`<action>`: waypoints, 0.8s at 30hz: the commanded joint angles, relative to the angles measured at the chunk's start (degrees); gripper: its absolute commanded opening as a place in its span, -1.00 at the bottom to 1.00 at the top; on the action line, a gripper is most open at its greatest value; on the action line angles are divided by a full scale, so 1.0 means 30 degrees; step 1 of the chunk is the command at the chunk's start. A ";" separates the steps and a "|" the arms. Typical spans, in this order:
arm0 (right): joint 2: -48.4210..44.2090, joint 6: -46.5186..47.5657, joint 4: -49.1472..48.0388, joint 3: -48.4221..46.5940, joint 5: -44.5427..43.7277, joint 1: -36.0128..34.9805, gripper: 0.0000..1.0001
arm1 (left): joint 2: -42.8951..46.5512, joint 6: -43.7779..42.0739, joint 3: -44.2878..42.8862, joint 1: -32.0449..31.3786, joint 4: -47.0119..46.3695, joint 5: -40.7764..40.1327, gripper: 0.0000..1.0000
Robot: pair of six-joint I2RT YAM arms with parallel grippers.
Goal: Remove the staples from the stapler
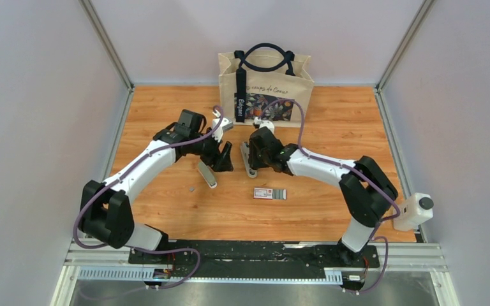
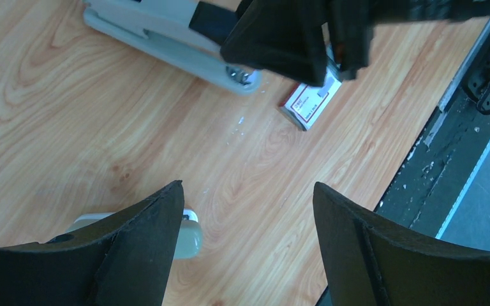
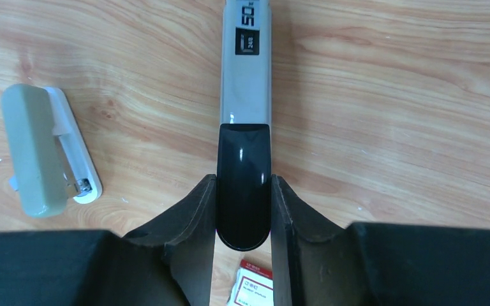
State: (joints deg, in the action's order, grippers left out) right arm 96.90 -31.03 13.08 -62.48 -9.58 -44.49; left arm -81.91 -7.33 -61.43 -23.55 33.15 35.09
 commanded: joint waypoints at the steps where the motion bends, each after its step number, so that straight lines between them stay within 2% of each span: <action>1: 0.2143 0.0089 0.2831 -0.2986 -0.1313 -0.1017 -1.00 | 0.1256 0.0335 0.0261 -0.0001 -0.0473 0.0198 0.64; 4: 0.4164 -0.0292 0.6202 -0.6003 -0.2048 -0.1486 -0.95 | 0.1491 0.0131 0.0174 0.0028 -0.0006 -0.0066 0.64; 5: 0.4493 -0.0293 0.6651 -0.6416 -0.2107 -0.1575 -0.81 | 0.1579 -0.0073 0.0174 0.0028 0.0112 -0.0066 0.64; 6: 0.4757 -0.0351 0.7032 -0.6739 -0.2224 -0.1634 -0.37 | 0.1696 -0.0133 0.0232 0.0057 0.0113 -0.0182 0.64; 8: 0.5227 -0.0381 0.7796 -0.7415 -0.2342 -0.1694 -0.19 | 0.2106 -0.0076 0.0437 0.0232 0.0055 -0.0125 0.63; 9: 0.5315 -0.0381 0.8001 -0.7561 -0.2458 -0.1694 0.02 | 0.2224 -0.0075 0.0495 0.0291 0.0084 -0.0096 0.64; 11: 0.5579 -0.0293 0.8616 -0.8146 -0.2518 -0.1723 0.17 | 0.2575 0.0012 0.0671 0.0496 0.0026 -0.0037 0.64; 16: 0.6779 0.0058 0.9964 -0.9612 -0.2343 -0.1694 0.18 | 0.3190 0.0012 0.1051 0.0847 0.0289 0.0227 0.65; 24: 0.7306 0.0556 1.0052 -1.0489 -0.2225 -0.1694 -0.01 | 0.3602 0.0072 0.1521 0.1346 0.0375 0.0431 0.65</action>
State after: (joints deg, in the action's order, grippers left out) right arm 117.30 -31.00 41.52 -89.60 -15.49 -49.56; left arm -72.42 -7.14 -57.25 -20.25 33.78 34.68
